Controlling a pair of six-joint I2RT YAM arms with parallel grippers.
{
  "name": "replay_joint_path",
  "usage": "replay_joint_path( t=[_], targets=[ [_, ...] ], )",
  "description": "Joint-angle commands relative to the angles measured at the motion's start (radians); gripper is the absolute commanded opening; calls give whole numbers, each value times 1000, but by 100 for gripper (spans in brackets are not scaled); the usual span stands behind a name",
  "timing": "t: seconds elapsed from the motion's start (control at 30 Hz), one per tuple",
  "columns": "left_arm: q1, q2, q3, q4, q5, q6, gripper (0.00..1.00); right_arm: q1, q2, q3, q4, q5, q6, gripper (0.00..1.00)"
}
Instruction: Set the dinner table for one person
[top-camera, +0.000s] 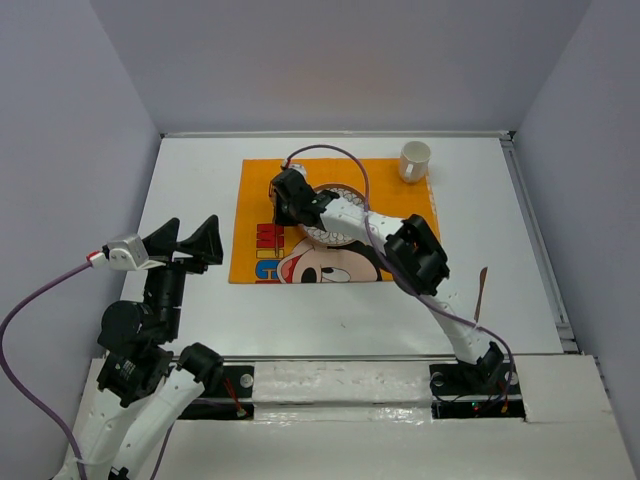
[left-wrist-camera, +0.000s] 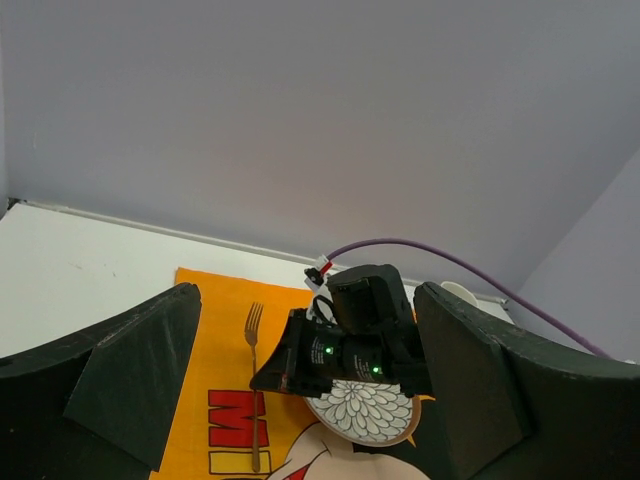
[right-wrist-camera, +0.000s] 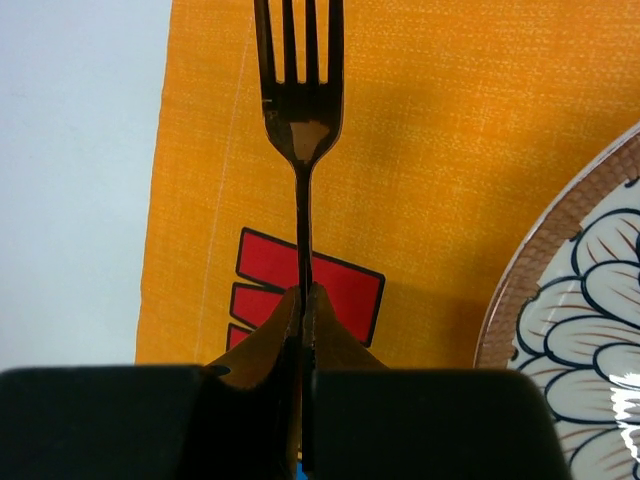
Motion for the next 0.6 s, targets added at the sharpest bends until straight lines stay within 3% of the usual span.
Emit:
replay_joint_path(
  t=[0.0,0.17,0.33,0.57],
  targets=[
    [4,11,-9,54,7,0,99,8,33,76,-12,14,16,0],
    [4,11,-9,54,7,0,99,8,62,96,-22,18,24,2],
    [4,10,-9,54,9,-1,99,8,65,101,-28,23,30,20],
    [4,8,-9,54,10,-1,99,8,54,99,-28,17,37,31]
  ],
)
